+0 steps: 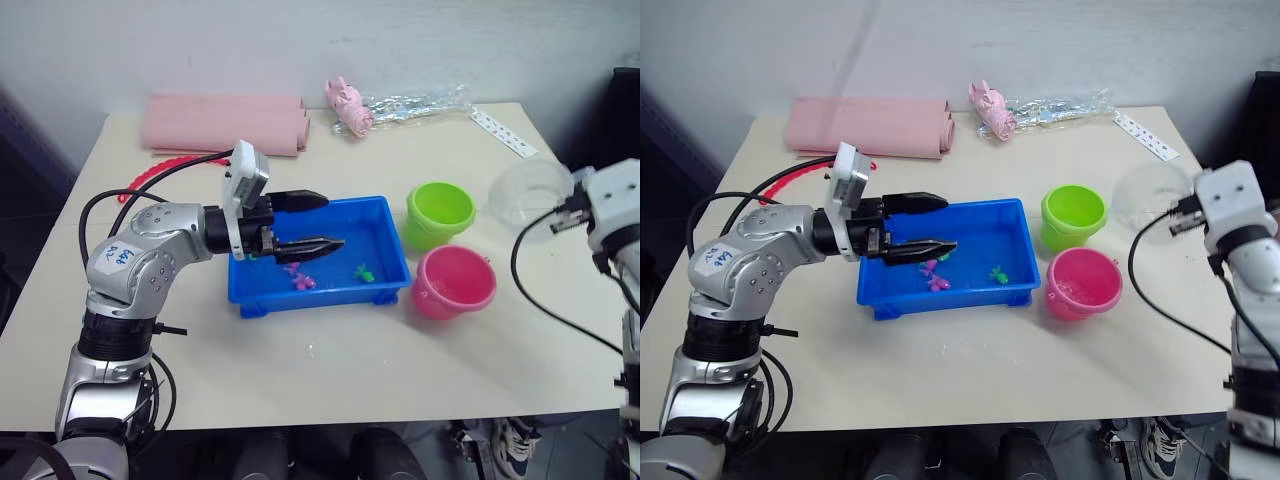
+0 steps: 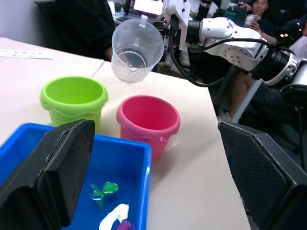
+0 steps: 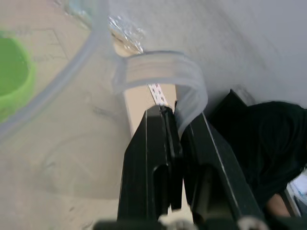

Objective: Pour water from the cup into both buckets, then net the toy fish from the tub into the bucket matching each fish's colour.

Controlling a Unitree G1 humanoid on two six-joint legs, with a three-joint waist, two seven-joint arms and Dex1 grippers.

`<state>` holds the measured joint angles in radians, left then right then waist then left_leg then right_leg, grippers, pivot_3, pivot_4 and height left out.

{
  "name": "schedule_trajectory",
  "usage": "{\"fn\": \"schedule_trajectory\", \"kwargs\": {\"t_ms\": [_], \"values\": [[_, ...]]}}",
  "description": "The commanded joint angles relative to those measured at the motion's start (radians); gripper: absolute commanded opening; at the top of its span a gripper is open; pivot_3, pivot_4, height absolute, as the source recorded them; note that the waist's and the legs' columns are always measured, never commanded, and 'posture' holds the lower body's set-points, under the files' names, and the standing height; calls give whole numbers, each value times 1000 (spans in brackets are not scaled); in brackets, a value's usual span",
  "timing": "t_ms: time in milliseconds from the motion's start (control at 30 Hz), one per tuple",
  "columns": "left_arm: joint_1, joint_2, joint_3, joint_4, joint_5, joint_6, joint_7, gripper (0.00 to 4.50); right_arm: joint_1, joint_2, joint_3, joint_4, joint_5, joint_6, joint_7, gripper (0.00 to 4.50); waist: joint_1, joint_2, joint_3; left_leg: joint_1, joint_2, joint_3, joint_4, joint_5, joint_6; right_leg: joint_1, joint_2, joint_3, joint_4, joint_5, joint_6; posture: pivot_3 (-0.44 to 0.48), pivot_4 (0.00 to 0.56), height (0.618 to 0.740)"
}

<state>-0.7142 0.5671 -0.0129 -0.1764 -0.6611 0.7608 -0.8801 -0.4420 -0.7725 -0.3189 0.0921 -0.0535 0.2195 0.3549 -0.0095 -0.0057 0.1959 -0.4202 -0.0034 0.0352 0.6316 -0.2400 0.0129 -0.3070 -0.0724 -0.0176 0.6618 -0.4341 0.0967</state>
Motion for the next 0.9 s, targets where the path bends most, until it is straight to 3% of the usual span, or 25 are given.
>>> {"fn": "schedule_trajectory", "kwargs": {"t_ms": [33, 400, 900], "values": [[-26, 0, 13, 8, 17, -8, 17, 4500, -151, -21, 89, 135, -68, -65, -33, 118, -3, 0, 0, 0, 0, 0, 0, 0, 0, 0, 0, 0, 0, 0, 0, 0, 150, 740], [-13, 6, 14, 5, 52, -28, 28, 4500, -438, -91, 417, 533, -399, -445, -176, 118, -11, 0, 0, -2, -1, 0, -1, 0, 1, -1, -1, -2, 0, 0, 0, 0, 150, 740], [15, 8, 32, -38, 38, -13, 45, 4500, -585, -153, 634, 655, -727, -677, -407, 118, -21, 0, 0, -2, 0, 0, -1, 0, 1, -1, -1, -1, 0, 0, 0, 0, 150, 740]]}}
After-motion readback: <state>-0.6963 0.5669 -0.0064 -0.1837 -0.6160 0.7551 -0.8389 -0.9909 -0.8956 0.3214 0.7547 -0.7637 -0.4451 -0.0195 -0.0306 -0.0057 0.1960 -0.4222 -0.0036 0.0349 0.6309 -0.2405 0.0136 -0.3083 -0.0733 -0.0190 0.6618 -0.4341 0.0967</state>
